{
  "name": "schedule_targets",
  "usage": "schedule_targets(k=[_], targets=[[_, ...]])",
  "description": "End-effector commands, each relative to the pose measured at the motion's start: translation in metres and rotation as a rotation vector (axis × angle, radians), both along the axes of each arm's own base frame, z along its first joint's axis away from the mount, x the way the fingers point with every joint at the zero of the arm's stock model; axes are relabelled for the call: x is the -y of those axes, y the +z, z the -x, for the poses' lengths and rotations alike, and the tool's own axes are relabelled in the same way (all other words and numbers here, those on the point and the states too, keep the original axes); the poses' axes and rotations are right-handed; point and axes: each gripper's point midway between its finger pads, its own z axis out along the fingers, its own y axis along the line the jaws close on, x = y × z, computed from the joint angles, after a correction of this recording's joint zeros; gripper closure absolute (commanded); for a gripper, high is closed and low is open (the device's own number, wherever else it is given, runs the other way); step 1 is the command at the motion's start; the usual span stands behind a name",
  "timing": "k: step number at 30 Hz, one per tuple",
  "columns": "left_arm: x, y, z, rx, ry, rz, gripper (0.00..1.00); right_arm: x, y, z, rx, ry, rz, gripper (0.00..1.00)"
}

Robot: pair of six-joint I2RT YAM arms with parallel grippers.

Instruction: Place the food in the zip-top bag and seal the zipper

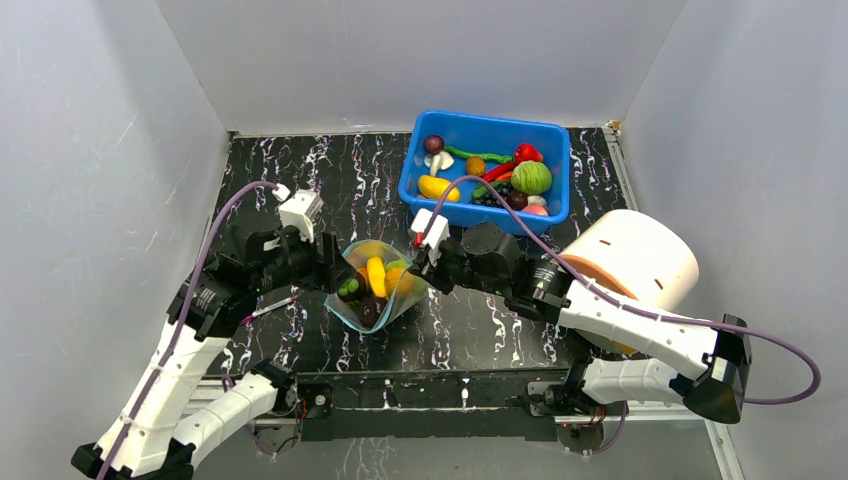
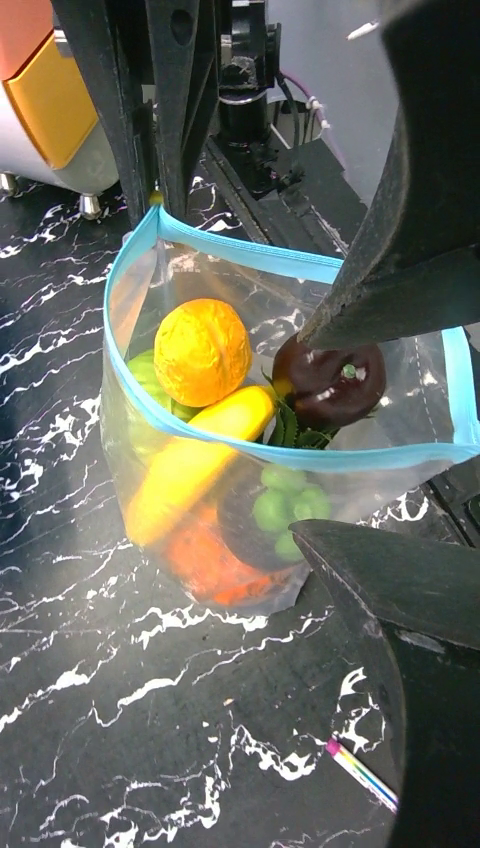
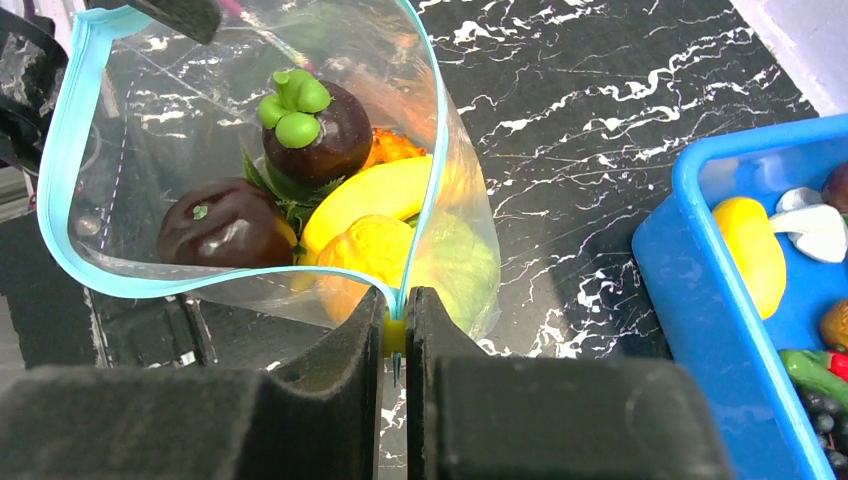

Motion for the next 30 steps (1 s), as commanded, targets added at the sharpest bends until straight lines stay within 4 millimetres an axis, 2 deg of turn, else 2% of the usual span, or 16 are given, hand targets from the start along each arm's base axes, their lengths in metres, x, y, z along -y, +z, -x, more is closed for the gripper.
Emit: schedule_targets(k=[1, 5, 11, 14, 16, 20, 21, 23, 25, 26, 27, 28, 30], targets=[[-0.013, 0.005, 0.009, 0.007, 0.059, 0.002, 0.37, 0.0, 0.032, -0.01, 0.013, -0.07, -0.104, 1.0], [-0.014, 0.003, 0.018, -0.015, 0.068, 0.028, 0.38, 0.003, 0.037, -0.013, 0.0, -0.095, -0.106, 1.0], [-0.014, -0.029, 0.019, -0.095, 0.106, 0.017, 0.39, 0.006, 0.038, -0.017, -0.023, -0.134, -0.116, 1.0], [-0.011, -0.037, 0.016, -0.105, 0.095, 0.014, 0.47, 0.009, 0.039, -0.02, -0.037, -0.153, -0.123, 1.0], [-0.008, -0.039, 0.015, -0.105, 0.065, 0.004, 0.55, 0.011, 0.039, -0.02, -0.042, -0.16, -0.123, 1.0], [-0.013, -0.024, 0.007, -0.071, 0.088, -0.026, 0.97, 0.02, 0.039, -0.018, -0.049, -0.165, -0.092, 1.0], [-0.015, -0.014, 0.004, -0.06, 0.1, -0.032, 1.0, 0.025, 0.04, -0.017, -0.046, -0.161, -0.074, 1.0], [-0.016, 0.014, 0.002, -0.036, 0.11, -0.028, 1.0, 0.034, 0.047, -0.013, -0.056, -0.158, -0.05, 1.0], [-0.013, 0.045, 0.001, -0.009, 0.105, -0.002, 1.0, 0.044, 0.068, -0.01, -0.072, -0.173, -0.067, 1.0], [-0.013, 0.053, 0.0, 0.002, 0.102, 0.007, 1.0, 0.046, 0.077, -0.007, -0.073, -0.172, -0.085, 1.0], [-0.013, 0.053, 0.0, 0.002, 0.107, 0.005, 1.0, 0.047, 0.082, -0.003, -0.076, -0.155, -0.105, 1.0], [-0.015, 0.045, 0.0, -0.013, 0.115, -0.009, 1.0, 0.045, 0.079, 0.001, -0.088, -0.133, -0.106, 1.0], [-0.023, 0.017, -0.001, -0.071, 0.156, -0.069, 1.0, 0.038, 0.058, 0.008, -0.128, -0.08, -0.079, 1.0]])
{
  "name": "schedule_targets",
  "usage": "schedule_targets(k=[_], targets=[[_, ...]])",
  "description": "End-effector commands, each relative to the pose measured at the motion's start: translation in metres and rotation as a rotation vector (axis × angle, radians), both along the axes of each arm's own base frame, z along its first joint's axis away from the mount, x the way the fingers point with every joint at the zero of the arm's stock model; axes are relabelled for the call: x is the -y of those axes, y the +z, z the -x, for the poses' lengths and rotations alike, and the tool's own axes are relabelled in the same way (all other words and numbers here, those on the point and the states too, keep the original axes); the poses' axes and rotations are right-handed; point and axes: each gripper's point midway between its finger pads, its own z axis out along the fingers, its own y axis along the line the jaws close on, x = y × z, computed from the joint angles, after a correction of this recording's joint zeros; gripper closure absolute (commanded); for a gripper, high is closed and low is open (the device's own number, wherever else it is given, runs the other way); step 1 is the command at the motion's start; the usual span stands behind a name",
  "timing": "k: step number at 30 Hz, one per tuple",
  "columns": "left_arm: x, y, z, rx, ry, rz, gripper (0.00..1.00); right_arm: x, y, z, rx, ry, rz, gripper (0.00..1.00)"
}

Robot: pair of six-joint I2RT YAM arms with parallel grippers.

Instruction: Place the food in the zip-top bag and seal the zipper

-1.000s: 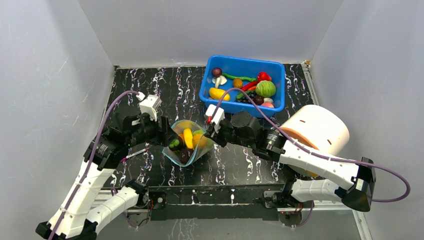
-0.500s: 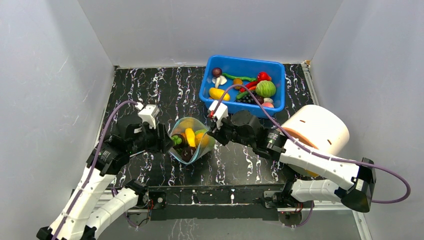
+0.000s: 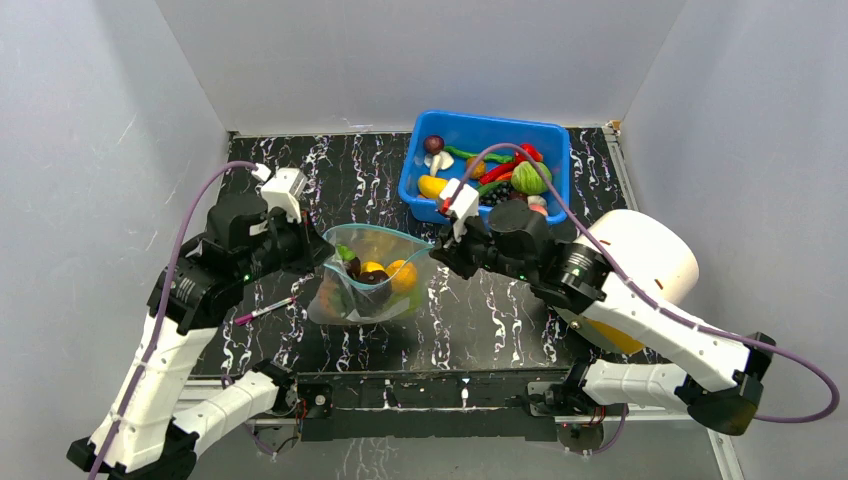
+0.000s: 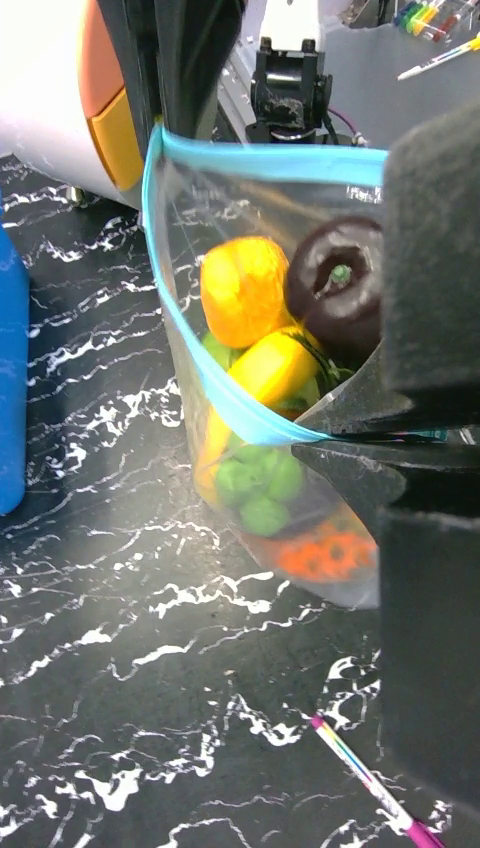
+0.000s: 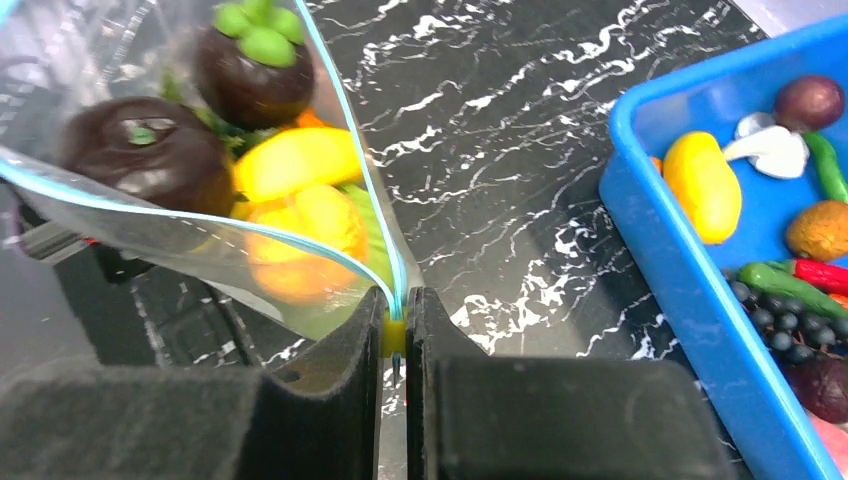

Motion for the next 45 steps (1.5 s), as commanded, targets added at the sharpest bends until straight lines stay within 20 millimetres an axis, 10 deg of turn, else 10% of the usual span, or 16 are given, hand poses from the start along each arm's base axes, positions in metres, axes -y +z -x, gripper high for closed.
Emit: schedule_targets(k=[1, 5, 13, 18, 26, 45], targets=[[-0.018, -0.043, 0.01, -0.111, 0.053, -0.103, 1.0, -0.003, 0.009, 0.019, -0.031, 0.095, -0.064, 1.0], [-0.02, -0.072, 0.016, -0.197, 0.054, -0.146, 1.0, -0.011, -0.013, 0.031, -0.085, 0.176, -0.041, 1.0], [-0.031, -0.065, 0.006, -0.145, 0.096, -0.19, 0.89, -0.019, -0.014, 0.024, -0.08, 0.194, -0.075, 1.0], [-0.012, -0.026, -0.002, -0.003, -0.001, -0.107, 0.57, -0.027, -0.013, 0.017, -0.124, 0.164, -0.137, 1.0], [0.057, 0.043, 0.018, 0.32, -0.484, 0.139, 0.5, -0.042, -0.024, 0.011, -0.224, 0.126, -0.19, 1.0], [0.111, -0.007, 0.001, 0.412, -0.803, 0.157, 0.44, -0.025, -0.006, -0.006, -0.204, 0.013, -0.261, 1.0]])
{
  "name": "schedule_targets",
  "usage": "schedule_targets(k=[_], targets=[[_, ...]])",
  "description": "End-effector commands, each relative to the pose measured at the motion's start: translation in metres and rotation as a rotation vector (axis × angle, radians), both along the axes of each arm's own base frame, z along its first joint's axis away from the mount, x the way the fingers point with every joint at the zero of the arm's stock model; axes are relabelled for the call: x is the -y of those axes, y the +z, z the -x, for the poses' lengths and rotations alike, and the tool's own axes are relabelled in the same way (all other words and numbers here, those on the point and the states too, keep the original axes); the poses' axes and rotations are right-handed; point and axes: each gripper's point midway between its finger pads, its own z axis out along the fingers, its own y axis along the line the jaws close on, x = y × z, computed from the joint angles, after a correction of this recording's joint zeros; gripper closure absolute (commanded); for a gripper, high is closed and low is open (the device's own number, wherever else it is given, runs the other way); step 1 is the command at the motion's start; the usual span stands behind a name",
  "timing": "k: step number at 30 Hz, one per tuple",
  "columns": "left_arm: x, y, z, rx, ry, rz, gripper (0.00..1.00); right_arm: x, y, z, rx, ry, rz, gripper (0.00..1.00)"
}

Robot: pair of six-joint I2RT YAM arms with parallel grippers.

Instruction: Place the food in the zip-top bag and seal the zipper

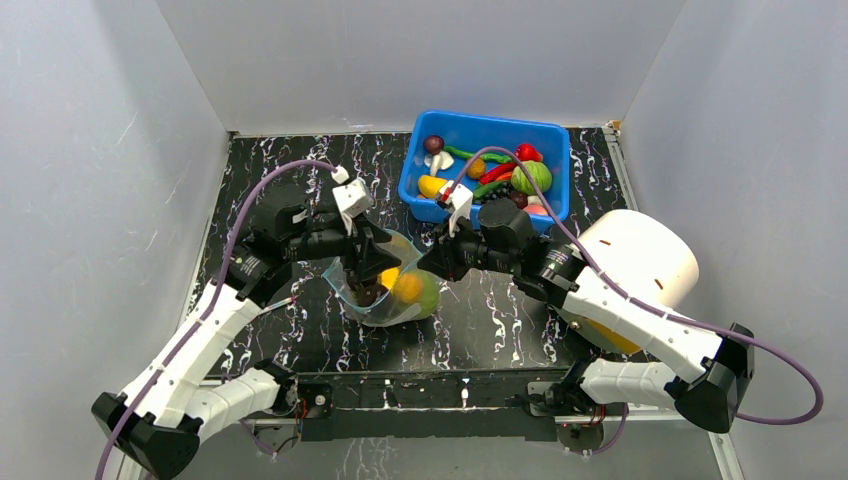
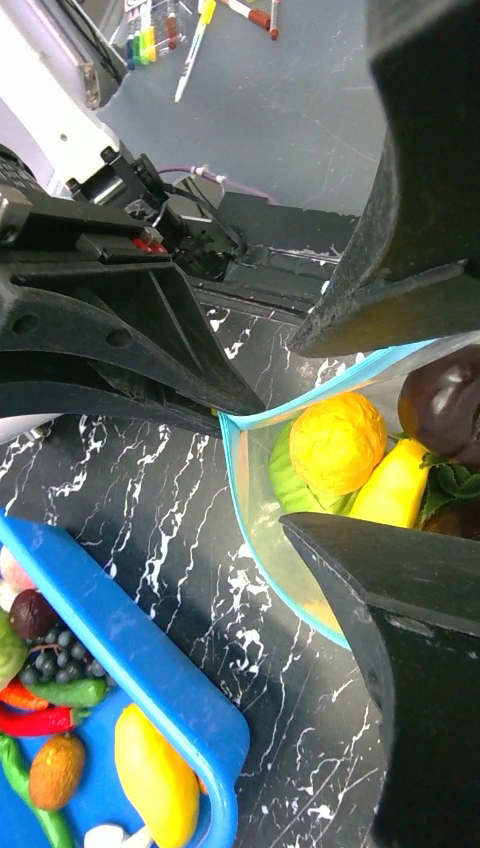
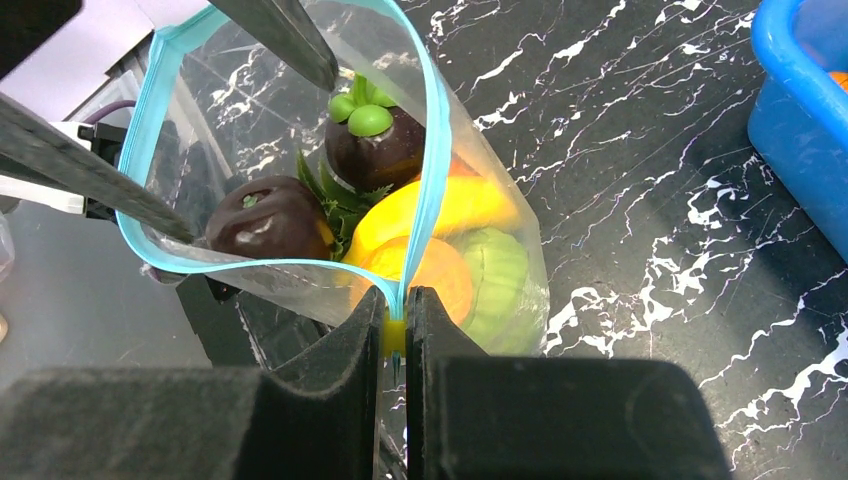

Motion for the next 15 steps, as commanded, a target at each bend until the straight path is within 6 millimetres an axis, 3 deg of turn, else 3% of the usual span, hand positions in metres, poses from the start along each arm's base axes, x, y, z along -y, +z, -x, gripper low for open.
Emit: schedule_targets(k=[1, 15], targets=[[0.011, 0.002, 0.007, 0.048, -0.087, 0.014, 0.45, -0.003, 0.028, -0.008, 0.071, -0.017, -0.089, 1.0], [0.022, -0.037, 0.016, -0.01, -0.131, -0.056, 0.51, -0.001, 0.032, -0.013, 0.082, -0.03, -0.1, 1.0]])
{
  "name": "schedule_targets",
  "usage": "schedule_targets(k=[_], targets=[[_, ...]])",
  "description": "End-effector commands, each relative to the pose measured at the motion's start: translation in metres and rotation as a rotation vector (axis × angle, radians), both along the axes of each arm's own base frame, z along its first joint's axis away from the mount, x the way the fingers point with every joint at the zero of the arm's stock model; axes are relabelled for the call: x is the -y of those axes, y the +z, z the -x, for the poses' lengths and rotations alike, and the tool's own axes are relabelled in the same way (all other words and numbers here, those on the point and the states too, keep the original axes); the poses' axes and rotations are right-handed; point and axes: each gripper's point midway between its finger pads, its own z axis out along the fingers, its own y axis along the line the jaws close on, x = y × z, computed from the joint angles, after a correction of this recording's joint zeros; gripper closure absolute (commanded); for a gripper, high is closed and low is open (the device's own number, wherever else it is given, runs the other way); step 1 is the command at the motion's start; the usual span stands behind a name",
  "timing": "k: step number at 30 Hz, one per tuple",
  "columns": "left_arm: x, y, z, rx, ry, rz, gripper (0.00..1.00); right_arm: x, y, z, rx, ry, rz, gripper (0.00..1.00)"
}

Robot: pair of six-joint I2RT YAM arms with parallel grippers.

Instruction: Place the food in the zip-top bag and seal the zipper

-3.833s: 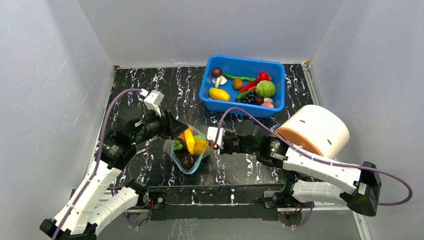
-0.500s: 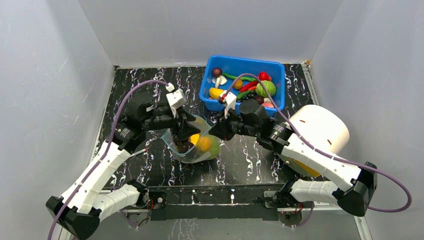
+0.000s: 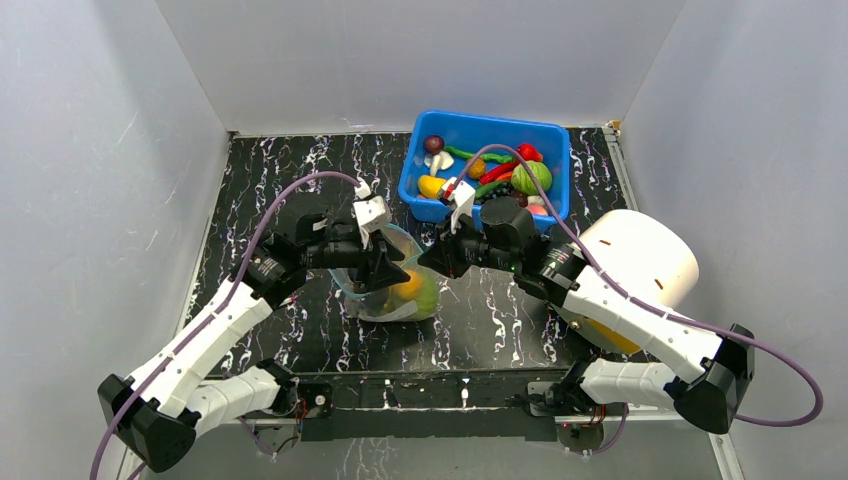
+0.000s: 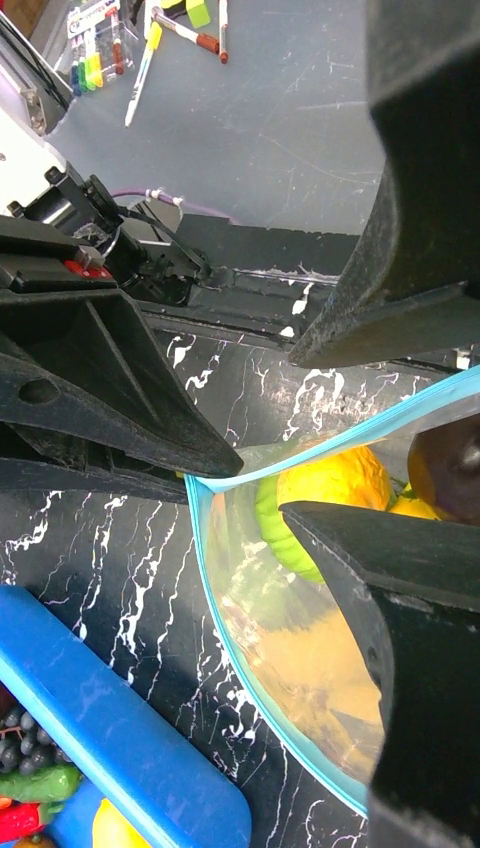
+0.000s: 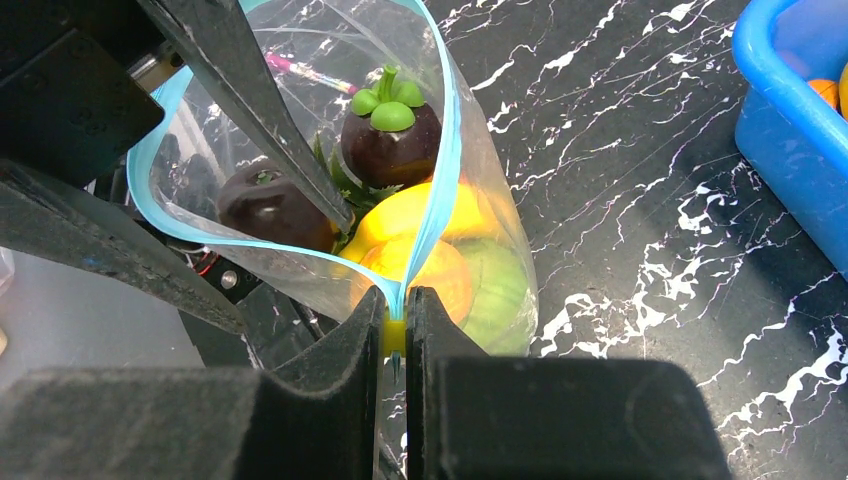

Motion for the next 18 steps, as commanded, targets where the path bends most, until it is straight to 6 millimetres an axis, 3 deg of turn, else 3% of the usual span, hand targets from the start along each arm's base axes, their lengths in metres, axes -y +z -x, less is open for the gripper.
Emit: schedule_targets(k=[1, 8, 10, 14, 18], targets=[[0.005, -0.006, -0.001, 0.038, -0.033, -0.012, 0.55, -0.002, 0.028, -0.007, 0.08, -0.007, -0.082, 1.0], [0.001, -0.001, -0.006, 0.098, 0.012, -0.001, 1.0, 0.004, 0.025, 0.0, 0.184, 0.069, -0.06, 1.0], [-0.001, 0.001, -0.006, 0.118, 0.014, -0.002, 1.0, 0.008, 0.025, 0.001, 0.261, 0.092, -0.044, 0.93], [-0.001, 0.008, -0.005, 0.141, 0.008, 0.016, 1.0, 0.017, 0.024, 0.005, 0.357, 0.088, -0.088, 0.63], [0.0, 0.014, -0.005, 0.149, 0.012, 0.033, 1.0, 0.018, 0.021, 0.014, 0.422, 0.127, -0.131, 0.48]])
